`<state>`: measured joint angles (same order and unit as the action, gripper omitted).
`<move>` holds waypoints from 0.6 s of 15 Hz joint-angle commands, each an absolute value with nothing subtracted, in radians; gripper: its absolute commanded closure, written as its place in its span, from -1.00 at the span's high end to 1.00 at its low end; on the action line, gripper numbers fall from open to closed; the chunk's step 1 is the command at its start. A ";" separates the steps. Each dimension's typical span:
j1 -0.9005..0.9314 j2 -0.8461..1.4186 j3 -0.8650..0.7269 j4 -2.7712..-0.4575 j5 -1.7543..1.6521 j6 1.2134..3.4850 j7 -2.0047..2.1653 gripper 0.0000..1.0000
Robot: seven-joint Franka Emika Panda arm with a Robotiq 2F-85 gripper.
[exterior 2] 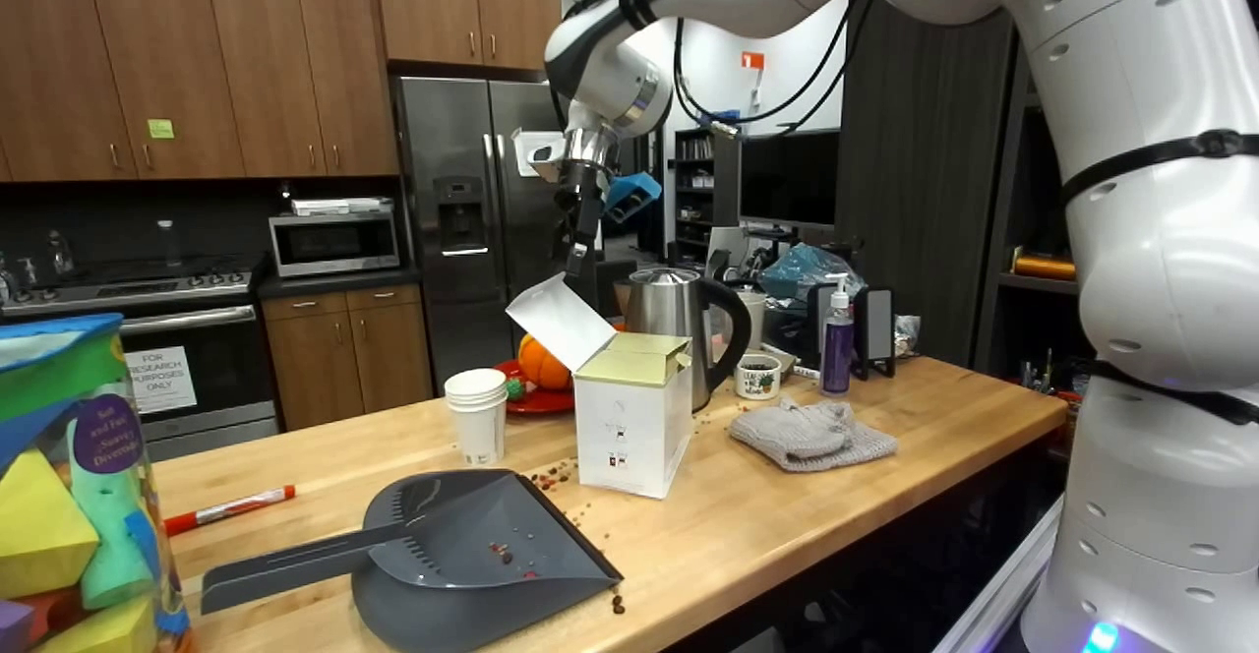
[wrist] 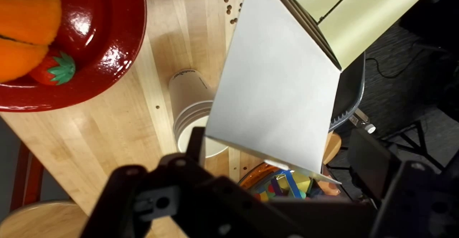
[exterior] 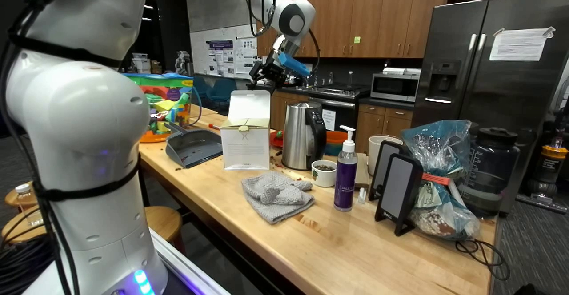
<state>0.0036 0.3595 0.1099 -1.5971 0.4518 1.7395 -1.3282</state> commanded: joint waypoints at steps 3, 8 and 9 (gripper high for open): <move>-0.022 0.338 0.119 -1.604 0.466 1.679 -1.326 1.00; -0.044 0.311 0.110 -1.634 0.476 1.582 -1.329 1.00; -0.049 0.305 0.108 -1.639 0.479 1.568 -1.330 1.00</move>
